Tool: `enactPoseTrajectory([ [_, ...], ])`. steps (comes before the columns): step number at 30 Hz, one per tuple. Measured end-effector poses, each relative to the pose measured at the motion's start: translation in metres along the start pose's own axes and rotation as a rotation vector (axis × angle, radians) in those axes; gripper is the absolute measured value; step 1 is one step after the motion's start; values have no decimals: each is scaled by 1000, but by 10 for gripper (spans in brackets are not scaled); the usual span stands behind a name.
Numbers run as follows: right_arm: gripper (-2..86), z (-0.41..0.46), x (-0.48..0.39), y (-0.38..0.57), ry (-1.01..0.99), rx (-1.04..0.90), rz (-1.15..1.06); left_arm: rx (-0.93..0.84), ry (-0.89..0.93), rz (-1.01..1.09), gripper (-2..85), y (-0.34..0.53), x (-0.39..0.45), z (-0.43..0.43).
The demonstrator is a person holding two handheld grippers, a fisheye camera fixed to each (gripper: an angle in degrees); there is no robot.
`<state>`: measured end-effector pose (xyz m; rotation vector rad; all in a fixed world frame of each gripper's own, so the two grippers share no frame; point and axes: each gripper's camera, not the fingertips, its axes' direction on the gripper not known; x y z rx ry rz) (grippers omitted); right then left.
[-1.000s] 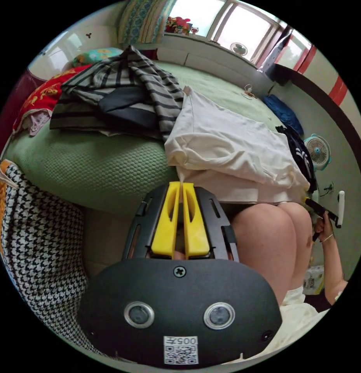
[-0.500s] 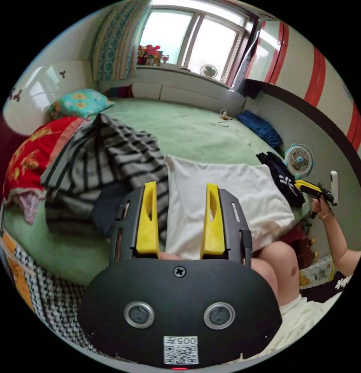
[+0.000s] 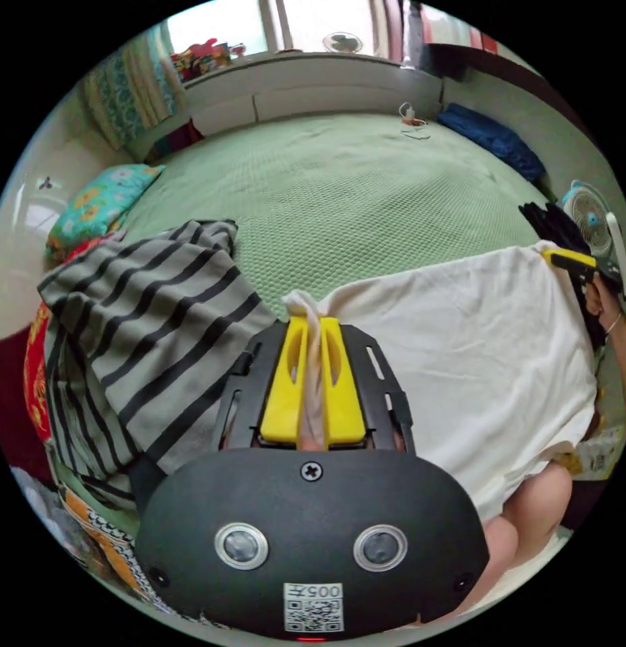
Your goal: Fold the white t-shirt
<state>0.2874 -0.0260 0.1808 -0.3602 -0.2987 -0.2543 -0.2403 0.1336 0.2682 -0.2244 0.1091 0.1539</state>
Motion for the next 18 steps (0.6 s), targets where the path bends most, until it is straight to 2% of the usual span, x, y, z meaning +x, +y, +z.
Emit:
enactPoseTrajectory([
  [3, -10, -6, 0, -20, 35, 33, -22, 12, 6, 0, 36, -29, -8, -7],
  [7, -6, -10, 6, -67, 89, 106, 55, 60, -8, -86, 41, -66, -25, -8],
  [10, 15, -3, 11, -88, 97, 55, 146, 32, -4, -191, 52, -76, -42, -2],
  [12, 24, -7, 9, -85, 90, 80, 135, 51, 22, -190, 52, -63, -47, -8],
  [16, 80, -29, -7, -34, -6, 118, -22, 82, 41, -119, 48, -19, -39, -27],
  [18, 95, -41, -14, -4, -49, 114, -74, 50, 129, -56, 72, 14, -27, -38],
])
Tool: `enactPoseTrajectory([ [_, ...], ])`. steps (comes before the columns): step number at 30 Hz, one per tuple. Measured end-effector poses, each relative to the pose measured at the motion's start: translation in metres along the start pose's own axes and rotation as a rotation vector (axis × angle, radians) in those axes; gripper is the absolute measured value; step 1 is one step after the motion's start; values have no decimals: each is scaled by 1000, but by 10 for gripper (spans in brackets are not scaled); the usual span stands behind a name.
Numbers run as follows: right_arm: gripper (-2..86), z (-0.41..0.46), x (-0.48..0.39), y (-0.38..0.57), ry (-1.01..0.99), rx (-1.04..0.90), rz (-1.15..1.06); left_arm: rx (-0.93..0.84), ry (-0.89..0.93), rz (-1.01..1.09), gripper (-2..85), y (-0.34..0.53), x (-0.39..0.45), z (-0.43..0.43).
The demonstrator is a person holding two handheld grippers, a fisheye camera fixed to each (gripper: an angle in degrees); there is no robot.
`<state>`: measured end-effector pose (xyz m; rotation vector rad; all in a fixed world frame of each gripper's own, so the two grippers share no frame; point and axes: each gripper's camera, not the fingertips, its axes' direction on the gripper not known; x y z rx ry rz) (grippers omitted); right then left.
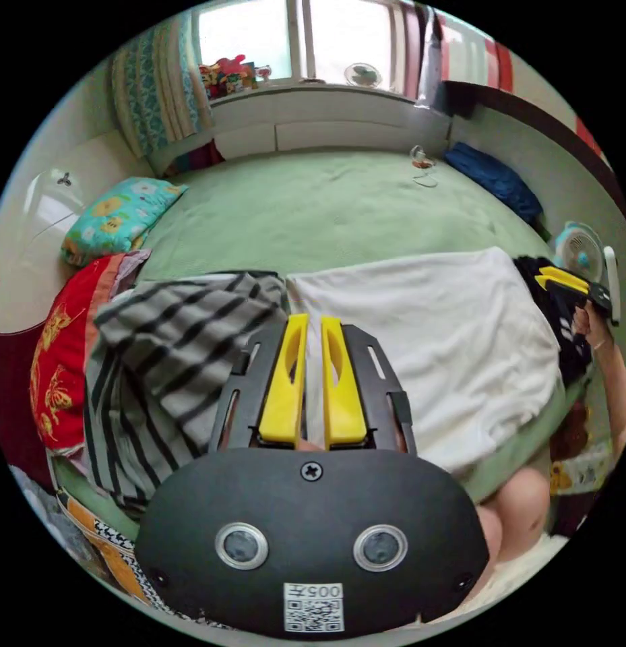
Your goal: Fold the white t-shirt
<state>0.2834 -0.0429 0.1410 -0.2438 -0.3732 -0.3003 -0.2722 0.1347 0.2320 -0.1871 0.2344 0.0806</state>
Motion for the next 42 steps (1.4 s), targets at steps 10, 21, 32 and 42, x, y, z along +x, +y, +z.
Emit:
enactPoseTrajectory([
  [10, 121, -40, -20, 120, -121, -77, 143, 40, 198, -14, 153, 96, 51, -16],
  [21, 100, -1, -17, 106, -165, -185, 439, 114, 96, 48, 145, 81, 87, 1],
  [32, -7, -33, -52, 118, -37, -173, 290, -44, 39, 51, 49, 115, 90, 24],
  [42, 59, -61, -83, 158, 35, -162, 296, 84, 98, -176, 83, 175, 54, -18],
])
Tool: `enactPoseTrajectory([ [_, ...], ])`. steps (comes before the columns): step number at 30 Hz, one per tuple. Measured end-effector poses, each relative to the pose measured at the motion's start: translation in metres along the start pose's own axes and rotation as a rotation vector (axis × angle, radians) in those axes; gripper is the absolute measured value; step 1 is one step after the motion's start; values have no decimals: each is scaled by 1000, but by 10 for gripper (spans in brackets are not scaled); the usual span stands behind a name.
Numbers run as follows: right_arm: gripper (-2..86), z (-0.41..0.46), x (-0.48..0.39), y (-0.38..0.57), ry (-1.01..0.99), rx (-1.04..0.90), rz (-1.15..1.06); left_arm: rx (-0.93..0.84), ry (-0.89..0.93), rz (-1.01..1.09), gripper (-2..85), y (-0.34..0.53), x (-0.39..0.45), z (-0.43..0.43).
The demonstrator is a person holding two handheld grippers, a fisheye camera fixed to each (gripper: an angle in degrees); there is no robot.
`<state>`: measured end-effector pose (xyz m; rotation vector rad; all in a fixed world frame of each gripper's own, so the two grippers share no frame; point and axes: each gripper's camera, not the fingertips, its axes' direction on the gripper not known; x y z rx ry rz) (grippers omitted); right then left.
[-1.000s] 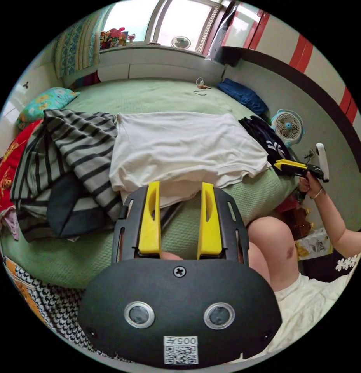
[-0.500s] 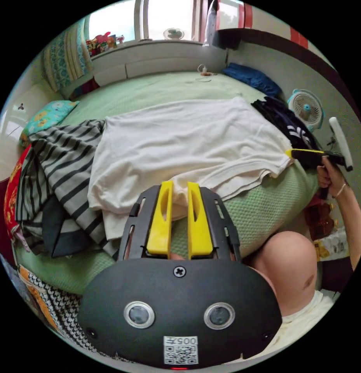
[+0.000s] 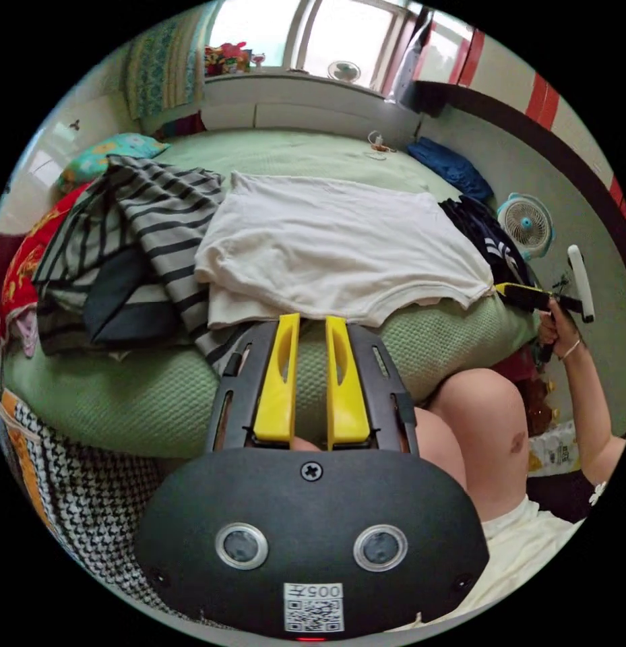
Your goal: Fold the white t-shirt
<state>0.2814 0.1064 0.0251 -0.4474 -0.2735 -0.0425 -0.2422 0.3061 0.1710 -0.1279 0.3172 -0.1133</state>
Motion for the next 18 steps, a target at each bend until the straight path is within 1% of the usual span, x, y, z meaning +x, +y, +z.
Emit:
enactPoseTrajectory([
  [2, 67, -14, -20, 9, 5, 37, -65, 21, -5, -51, 98, 6, -9, -5],
  [3, 70, -24, -38, 13, -24, 70, -119, 31, -15, -77, 114, 9, -14, -6],
  [7, 84, -48, -109, 23, -136, 162, -330, 16, 4, -158, 122, 10, -31, 2],
  [10, 78, -56, -152, 31, -160, 210, -423, 3, 0, -197, 121, 7, -41, 8],
  [15, 53, -63, -185, 51, -183, 210, -464, -55, -61, -180, 121, 2, -46, 9],
  [18, 51, -72, -190, 63, -179, 228, -480, -36, -83, -182, 122, 1, -48, 1],
])
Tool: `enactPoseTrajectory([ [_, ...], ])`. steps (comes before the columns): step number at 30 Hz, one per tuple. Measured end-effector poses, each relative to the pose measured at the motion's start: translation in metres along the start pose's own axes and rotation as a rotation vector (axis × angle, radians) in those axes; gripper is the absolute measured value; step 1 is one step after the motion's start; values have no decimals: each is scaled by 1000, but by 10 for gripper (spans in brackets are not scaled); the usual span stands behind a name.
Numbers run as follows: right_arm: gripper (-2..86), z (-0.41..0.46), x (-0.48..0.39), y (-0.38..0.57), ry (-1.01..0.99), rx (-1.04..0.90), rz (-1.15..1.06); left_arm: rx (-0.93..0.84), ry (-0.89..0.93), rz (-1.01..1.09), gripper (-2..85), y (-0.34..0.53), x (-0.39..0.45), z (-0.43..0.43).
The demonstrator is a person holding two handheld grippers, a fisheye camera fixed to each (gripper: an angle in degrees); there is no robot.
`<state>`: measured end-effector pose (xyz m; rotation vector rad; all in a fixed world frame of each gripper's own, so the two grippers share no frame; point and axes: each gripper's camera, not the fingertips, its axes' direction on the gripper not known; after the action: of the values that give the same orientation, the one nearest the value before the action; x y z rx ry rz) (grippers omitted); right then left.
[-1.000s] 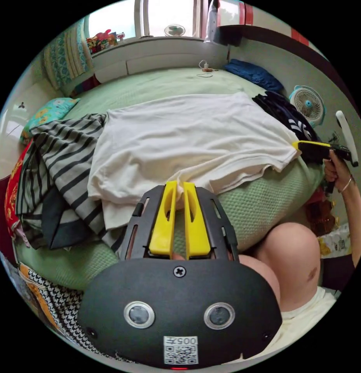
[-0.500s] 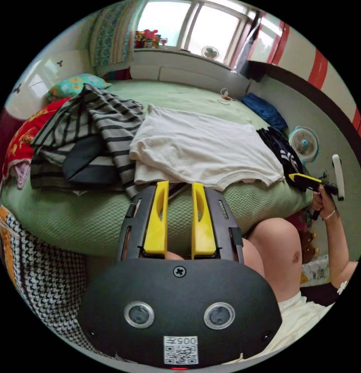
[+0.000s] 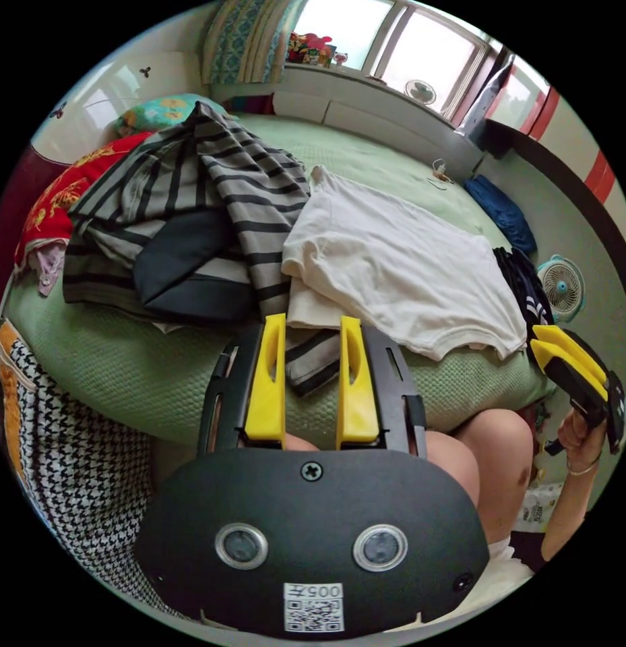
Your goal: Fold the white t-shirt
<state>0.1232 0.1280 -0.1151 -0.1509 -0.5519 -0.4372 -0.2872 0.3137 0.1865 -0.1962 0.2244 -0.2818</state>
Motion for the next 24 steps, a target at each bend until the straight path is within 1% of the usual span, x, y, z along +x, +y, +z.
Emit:
enactPoseTrajectory([
  [2, 56, -4, -2, 3, 15, -1, 3, 6, 17, 6, 121, -2, -1, -2],
  [4, 70, -8, -1, 7, 3, 2, 40, -25, 46, 22, 117, -5, -1, 1],
  [5, 71, -9, -1, 8, -5, 5, 53, -50, 47, 19, 115, -7, 0, 4],
  [8, 75, -15, -1, 14, -25, 21, 90, -52, 9, 26, 100, -8, 4, 6],
  [11, 75, -22, -5, 19, -17, 33, 91, -121, 11, 29, 91, -10, 9, 16],
  [14, 73, -30, -7, 25, -11, 44, 103, -135, 13, 22, 71, -10, 14, 17],
  [17, 66, -38, -7, 36, -2, 55, 148, -151, 5, 25, 28, -13, 21, 11],
  [20, 61, -43, -8, 51, 19, 42, 180, -88, 8, 69, 8, -14, 31, -8],
  [24, 61, -48, -2, 68, 12, 39, 220, -15, 28, 96, 2, -13, 41, -38],
])
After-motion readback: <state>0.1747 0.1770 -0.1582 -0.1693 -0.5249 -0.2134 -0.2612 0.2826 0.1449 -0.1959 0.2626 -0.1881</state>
